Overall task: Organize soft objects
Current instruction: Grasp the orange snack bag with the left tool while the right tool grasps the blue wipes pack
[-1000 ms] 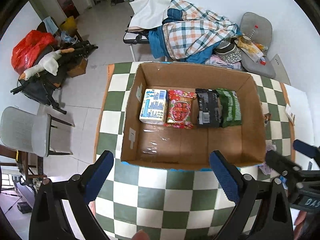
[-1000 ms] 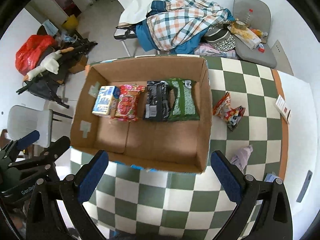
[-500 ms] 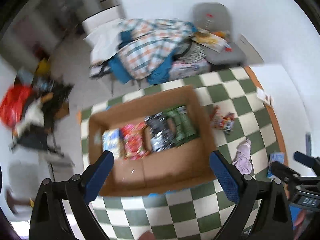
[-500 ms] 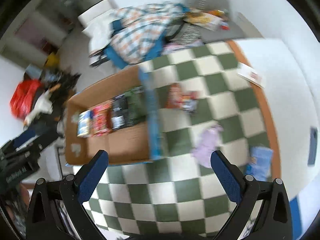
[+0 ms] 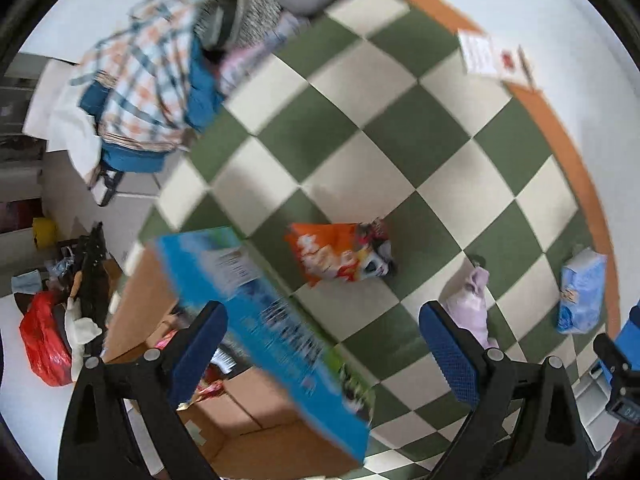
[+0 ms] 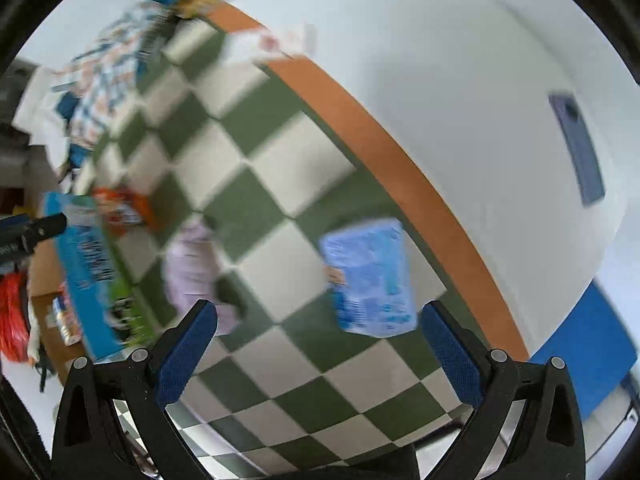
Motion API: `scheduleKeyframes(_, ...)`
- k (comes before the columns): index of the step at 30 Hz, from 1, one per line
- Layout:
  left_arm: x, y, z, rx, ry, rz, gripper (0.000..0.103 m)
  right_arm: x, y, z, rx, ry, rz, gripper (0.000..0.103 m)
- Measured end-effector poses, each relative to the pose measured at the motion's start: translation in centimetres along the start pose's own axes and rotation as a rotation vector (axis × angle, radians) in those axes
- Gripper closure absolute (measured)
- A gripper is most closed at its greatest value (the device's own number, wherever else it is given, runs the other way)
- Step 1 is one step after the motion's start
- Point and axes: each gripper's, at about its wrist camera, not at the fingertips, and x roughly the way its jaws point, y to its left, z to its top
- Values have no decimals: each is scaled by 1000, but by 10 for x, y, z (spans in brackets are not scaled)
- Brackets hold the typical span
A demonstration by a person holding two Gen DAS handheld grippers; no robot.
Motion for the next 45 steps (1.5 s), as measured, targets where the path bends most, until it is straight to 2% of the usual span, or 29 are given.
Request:
scheduleKeyframes(5, 54, -14, 22, -3, 129, 2, 5, 48, -21, 6, 22, 89, -11, 0)
scheduleKeyframes(12, 95, -15, 34, -41, 209, -5, 5, 79, -22, 12, 14, 140, -22, 0)
scheduleKeyframes(14, 99, -14, 37, -51, 201, -7, 11, 84, -21, 13, 12, 151, -30, 0)
scheduleKeyframes(16, 100, -16, 38, -55, 194, 3, 22, 89, -21, 13, 13, 161, -29, 0)
scheduleKeyframes(20, 95, -23, 34, -34, 159, 31, 32, 97, -19, 12, 13, 174, -38, 1)
scheduleKeyframes(21, 93, -25, 33, -33, 154, 25, 37, 98, -20, 11, 15, 175, -40, 6)
scheduleKeyframes(22, 91, -26, 32, -32, 148, 23, 38, 101, -20, 10, 17, 176, -45, 10)
scheduleKeyframes(23, 89, -27, 32, -30, 142, 19, 38, 103, -20, 11, 16, 180, -52, 20)
scheduleKeyframes(25, 87, -28, 29, -32, 139, 17, 39, 105, -20, 13, 14, 173, -74, 29)
scheduleKeyframes(26, 87, -28, 29, -37, 134, 19, 39, 105, -20, 13, 15, 168, -78, 39)
scheduleKeyframes(30, 84, -27, 25, -46, 121, 13, 41, 104, -20, 11, 18, 157, -82, 48)
scheduleKeyframes(34, 84, -18, 24, -53, 115, 8, 42, 105, -17, 9, 18, 156, -85, 49)
scheduleKeyframes(35, 83, -17, 24, -55, 112, 10, 42, 104, -28, 16, 15, 156, -86, 50)
scheduleKeyframes(39, 74, -13, 21, -68, 90, -4, 43, 96, -21, 16, 11, 146, -82, 61)
scheduleKeyframes(41, 63, -12, 18, -74, 67, -22, 43, 91, -18, 14, 12, 138, -68, 66)
scheduleKeyframes(45, 34, -9, 7, -87, 5, -85, 43, 74, -10, 8, 2, 114, -35, 68)
